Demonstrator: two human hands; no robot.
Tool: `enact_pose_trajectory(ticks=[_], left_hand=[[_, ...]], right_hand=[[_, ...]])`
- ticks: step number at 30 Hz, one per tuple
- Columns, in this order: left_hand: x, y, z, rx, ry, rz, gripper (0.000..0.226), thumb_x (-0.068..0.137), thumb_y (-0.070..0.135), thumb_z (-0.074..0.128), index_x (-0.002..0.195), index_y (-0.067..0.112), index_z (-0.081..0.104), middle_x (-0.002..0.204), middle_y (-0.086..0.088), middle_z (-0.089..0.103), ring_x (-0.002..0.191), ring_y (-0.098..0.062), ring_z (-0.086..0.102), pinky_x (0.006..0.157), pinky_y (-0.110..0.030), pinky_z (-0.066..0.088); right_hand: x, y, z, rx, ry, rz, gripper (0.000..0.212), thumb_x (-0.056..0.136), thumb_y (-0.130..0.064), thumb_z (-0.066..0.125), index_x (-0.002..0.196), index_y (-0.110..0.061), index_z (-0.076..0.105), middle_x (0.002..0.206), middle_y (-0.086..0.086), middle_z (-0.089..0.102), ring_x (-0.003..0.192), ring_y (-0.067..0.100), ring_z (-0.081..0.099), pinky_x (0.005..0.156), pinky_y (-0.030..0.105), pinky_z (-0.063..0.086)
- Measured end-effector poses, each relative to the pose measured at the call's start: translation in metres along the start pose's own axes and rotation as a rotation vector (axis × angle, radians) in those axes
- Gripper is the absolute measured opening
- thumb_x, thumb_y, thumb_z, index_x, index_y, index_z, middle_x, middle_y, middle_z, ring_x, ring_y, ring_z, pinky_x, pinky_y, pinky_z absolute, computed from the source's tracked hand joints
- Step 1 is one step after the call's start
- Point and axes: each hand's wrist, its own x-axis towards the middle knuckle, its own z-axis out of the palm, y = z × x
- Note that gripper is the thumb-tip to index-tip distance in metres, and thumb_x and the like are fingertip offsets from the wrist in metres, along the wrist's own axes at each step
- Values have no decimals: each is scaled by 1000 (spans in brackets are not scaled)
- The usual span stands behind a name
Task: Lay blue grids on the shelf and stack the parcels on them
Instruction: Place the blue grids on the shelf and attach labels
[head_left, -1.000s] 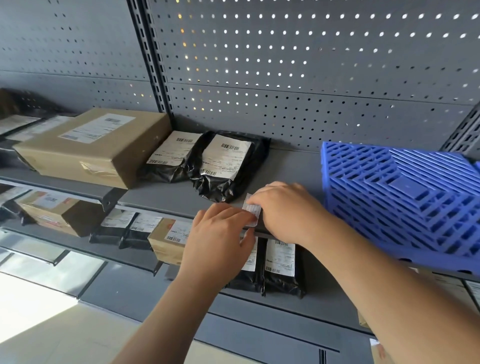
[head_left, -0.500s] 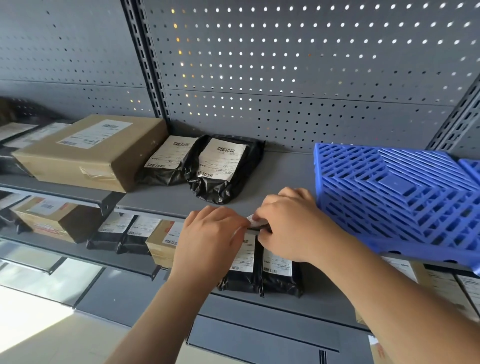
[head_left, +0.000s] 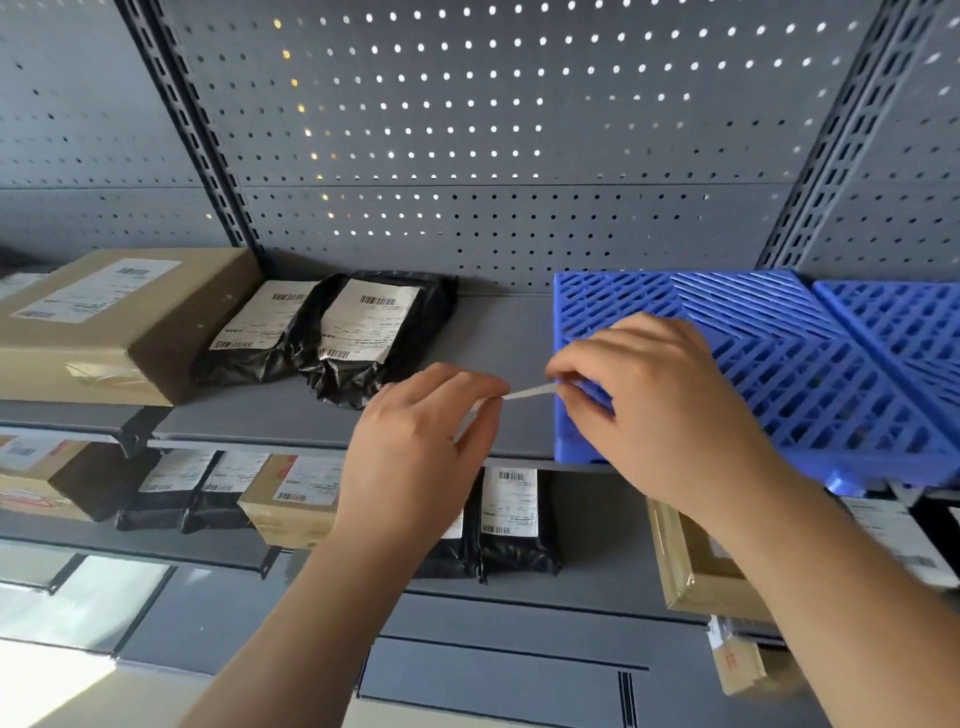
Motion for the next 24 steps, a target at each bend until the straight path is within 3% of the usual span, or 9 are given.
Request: enact_pose_trajectory(ticks=[6,10,15,18,24], left_hand=[[17,39,32,-24,-35,42,10,91,17,70,97,18,78,92,10,73,81,-11,63,67,-40,55],[26,70,56,-54,-53,64,11,91,17,68,96,18,77,90,7,73,77,-17,65,66,-40,55],[31,101,81,-77,-55,86,16,92,23,62,95,21,78,87,11,73,76,-9,61,67,-35,53],[33,112,92,-83,-73,101,18,93,23,61,95,20,78,88,10,74,77,-11,64,68,-34,54],[31,122,110,-46,-134,93,13,92,22,67,96,20,79,92,9,76,83,-16,69,72,-41,56]], right_hand=[[-34,41,-32,6,36,33,13,92,-29,59,88,-26,71,76,-12,65,81,22,56,78,43,41],[-56,70,-50,5,50,73,9,89,-25,63,90,-25,72,79,-12,67,82,22,57,76,44,43],[-80,103,-65,16,69,86,6,88,-18,71,92,-22,74,84,-10,70,83,23,59,74,46,48],[-90,117,-69,21,73,93,8,89,-19,67,92,-22,75,89,-10,71,86,24,60,76,47,48],[-109,130,-66,-11,70,114,7,90,-19,69,91,-22,75,87,-10,70,86,23,60,77,38,42]])
